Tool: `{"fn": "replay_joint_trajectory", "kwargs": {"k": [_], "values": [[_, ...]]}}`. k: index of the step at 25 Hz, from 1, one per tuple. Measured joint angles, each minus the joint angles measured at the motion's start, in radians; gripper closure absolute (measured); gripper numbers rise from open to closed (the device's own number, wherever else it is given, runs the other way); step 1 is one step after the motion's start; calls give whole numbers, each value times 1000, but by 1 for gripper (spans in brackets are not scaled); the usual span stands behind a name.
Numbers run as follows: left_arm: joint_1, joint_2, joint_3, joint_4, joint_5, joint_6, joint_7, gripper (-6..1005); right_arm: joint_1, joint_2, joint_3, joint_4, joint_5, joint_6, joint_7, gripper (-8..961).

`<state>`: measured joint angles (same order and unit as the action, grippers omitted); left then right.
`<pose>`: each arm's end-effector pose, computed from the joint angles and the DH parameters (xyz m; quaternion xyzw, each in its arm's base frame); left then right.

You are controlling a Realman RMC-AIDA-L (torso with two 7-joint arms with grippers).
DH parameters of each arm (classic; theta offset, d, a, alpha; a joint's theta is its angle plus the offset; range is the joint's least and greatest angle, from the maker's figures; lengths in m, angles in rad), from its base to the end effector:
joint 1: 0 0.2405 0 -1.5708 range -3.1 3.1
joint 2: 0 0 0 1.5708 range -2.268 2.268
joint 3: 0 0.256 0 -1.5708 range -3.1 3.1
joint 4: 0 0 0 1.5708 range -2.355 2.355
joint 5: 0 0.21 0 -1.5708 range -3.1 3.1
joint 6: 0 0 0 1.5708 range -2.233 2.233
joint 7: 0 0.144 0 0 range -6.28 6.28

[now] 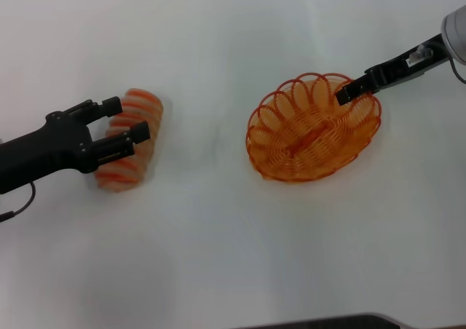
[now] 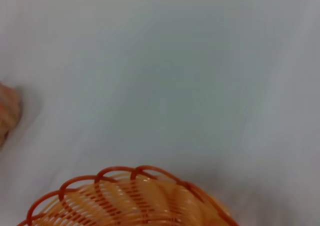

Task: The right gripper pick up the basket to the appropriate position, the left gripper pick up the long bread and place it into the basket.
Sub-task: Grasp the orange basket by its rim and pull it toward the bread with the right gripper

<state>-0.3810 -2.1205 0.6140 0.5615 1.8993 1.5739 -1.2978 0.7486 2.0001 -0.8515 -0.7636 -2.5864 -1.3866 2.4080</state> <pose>-0.2963 0.2835 -0.0154 -0.8881 -0.2894 -0.3172 0.1642 0.2653 0.3922 0.0231 -0.8384 0.5146 -0.0565 0.1703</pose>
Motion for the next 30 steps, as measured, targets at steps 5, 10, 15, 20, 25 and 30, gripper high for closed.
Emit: {"fn": "replay_joint_trajectory", "kwargs": {"k": [5, 10, 15, 20, 25, 30], "values": [[-2, -1, 1, 0, 1, 0, 2, 173, 7, 5, -7, 12, 0, 25, 0, 283], [-2, -1, 1, 0, 2, -1, 3, 173, 25, 7, -20, 31, 0, 29, 0, 492], [-2, -1, 2, -2, 3, -10, 4, 174, 29, 7, -28, 33, 0, 30, 8, 666], [-1, -1, 3, -4, 3, -11, 6, 173, 28, 6, -21, 33, 0, 30, 16, 756], [-1, -1, 3, -4, 3, -11, 6, 174, 24, 4, -19, 33, 5, 16, 22, 803], [2, -1, 3, -3, 3, -11, 6, 173, 19, 3, -11, 33, 10, 10, 26, 859]]}}
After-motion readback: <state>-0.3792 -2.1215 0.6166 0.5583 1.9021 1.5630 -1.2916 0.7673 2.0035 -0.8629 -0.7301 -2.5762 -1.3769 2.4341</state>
